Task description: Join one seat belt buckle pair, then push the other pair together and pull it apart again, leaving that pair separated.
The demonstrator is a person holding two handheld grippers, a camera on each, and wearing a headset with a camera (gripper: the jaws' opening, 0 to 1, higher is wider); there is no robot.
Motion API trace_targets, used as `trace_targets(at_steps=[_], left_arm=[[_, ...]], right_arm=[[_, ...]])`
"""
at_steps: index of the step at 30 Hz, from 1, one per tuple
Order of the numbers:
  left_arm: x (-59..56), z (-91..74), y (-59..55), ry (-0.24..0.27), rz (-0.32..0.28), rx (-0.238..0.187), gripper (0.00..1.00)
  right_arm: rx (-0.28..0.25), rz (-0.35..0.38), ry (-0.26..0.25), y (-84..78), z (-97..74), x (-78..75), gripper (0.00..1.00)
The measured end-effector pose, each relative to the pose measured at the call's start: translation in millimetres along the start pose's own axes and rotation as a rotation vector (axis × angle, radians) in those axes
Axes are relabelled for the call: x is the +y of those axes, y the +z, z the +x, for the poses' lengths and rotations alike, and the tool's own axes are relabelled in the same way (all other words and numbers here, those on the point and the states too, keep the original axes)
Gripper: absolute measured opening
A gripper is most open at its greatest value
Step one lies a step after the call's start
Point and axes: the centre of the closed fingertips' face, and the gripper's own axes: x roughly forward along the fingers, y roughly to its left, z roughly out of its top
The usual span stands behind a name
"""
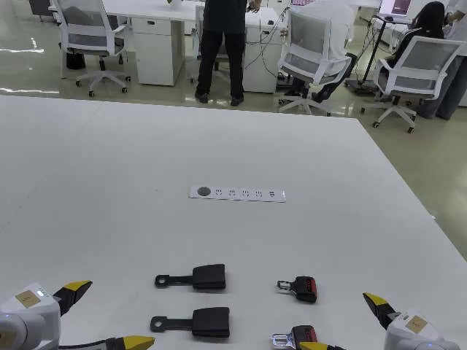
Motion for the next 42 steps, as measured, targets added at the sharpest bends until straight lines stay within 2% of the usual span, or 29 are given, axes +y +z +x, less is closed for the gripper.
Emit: trace_targets(at_steps=[13,17,19,24,31,42], left_arm=[[-2.5,4.3,0.7,-0.009,-0.005,0.0,0.98],[-4.6,4.7,2.2,-0.01,-0.006,-0.001,0.98],[-4.7,4.5,2.5,-0.009,-0.007,-0.002,0.98],[-6.4,4.5,3.4,-0.008,-0.006,-0.003,0.98],[-3.8,2.4,4.4,-0.004,-0.003,-0.007,0.98],[-2.0,-3.1,3.4,0.003,0.0,-0.005,0.98]], right_arm=[[0.013,-0.002,0.005,-2.7,1.0,0.4,0.98],[0.01,-0.002,0.005,-3.0,1.2,-0.2,0.99],[-0.007,-0.019,0.006,0.2,0.8,0.4,0.98],[-0.001,-0.007,0.001,-0.7,0.8,-2.2,0.99],[-0.026,0.001,0.0,6.2,0.5,-1.2,0.99],[-0.023,0.003,0.003,1.8,-6.5,2.9,0.99]])
